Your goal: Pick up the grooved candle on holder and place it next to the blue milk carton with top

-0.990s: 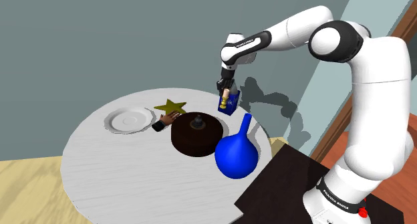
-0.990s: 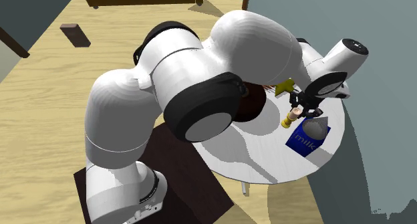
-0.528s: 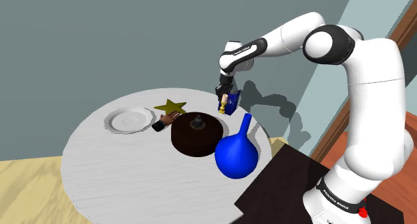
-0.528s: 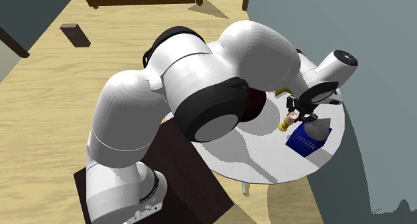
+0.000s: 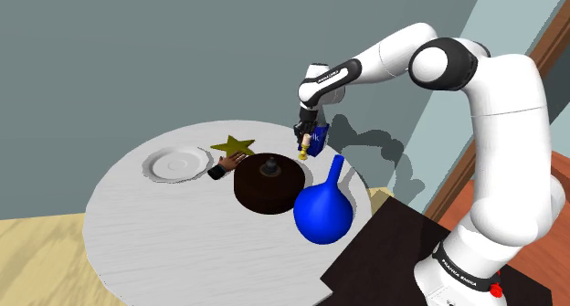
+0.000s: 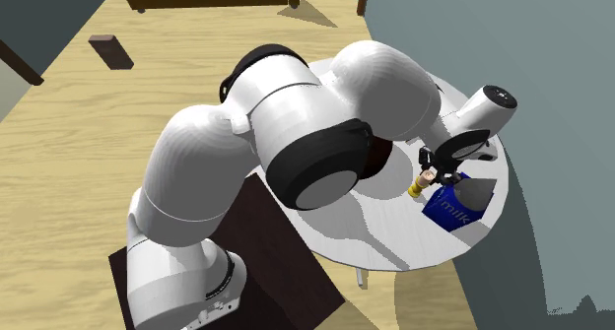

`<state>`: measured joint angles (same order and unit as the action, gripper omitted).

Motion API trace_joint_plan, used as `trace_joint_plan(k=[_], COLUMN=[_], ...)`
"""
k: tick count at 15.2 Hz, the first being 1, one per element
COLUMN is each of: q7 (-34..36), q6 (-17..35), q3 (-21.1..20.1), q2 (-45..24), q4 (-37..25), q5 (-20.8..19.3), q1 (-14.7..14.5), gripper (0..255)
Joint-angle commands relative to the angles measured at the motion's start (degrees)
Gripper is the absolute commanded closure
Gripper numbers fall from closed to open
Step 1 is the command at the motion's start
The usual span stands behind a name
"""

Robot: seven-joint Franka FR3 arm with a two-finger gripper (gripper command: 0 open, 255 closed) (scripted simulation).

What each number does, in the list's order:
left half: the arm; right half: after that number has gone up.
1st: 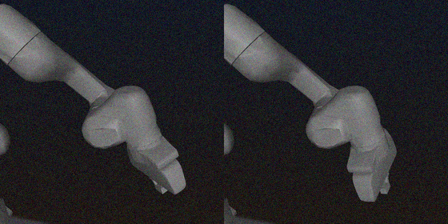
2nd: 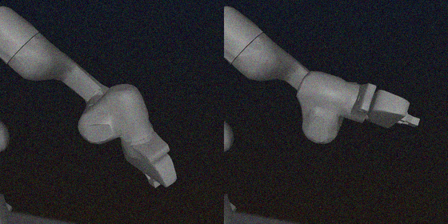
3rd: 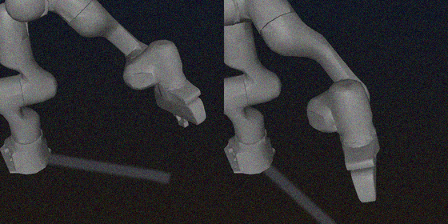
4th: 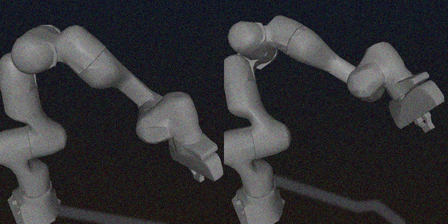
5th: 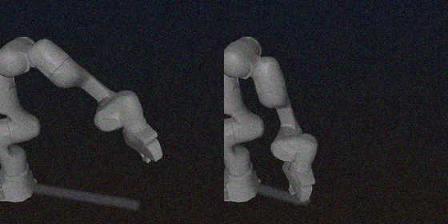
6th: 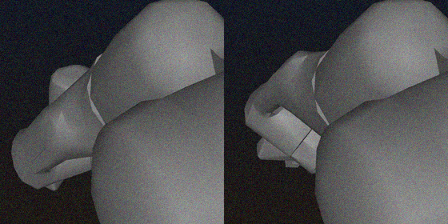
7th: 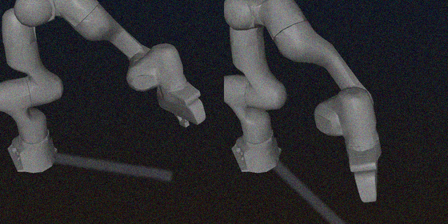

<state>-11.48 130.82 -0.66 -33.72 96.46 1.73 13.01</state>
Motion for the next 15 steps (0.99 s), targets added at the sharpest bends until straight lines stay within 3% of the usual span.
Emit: trace_joint_plan(k=[1,4,5,10,15], q7=[0.00,0.01,0.00,0.01,0.03], q6=[0.05,0.05,0.04,0.05,-5.28], q3=[0.01,0.01,0.01,0.00,0.05], q2=[-0.10,-0.10,-0.12,-0.10,4.03], q4=[-0.01,-0.01,-0.03,-0.01,-1.20], q5=[0.00,0.00,0.00,0.00,-0.05], q1=[0.00,0.01,0.01,0.01,0.11], gripper=[255,255,0,0,0])
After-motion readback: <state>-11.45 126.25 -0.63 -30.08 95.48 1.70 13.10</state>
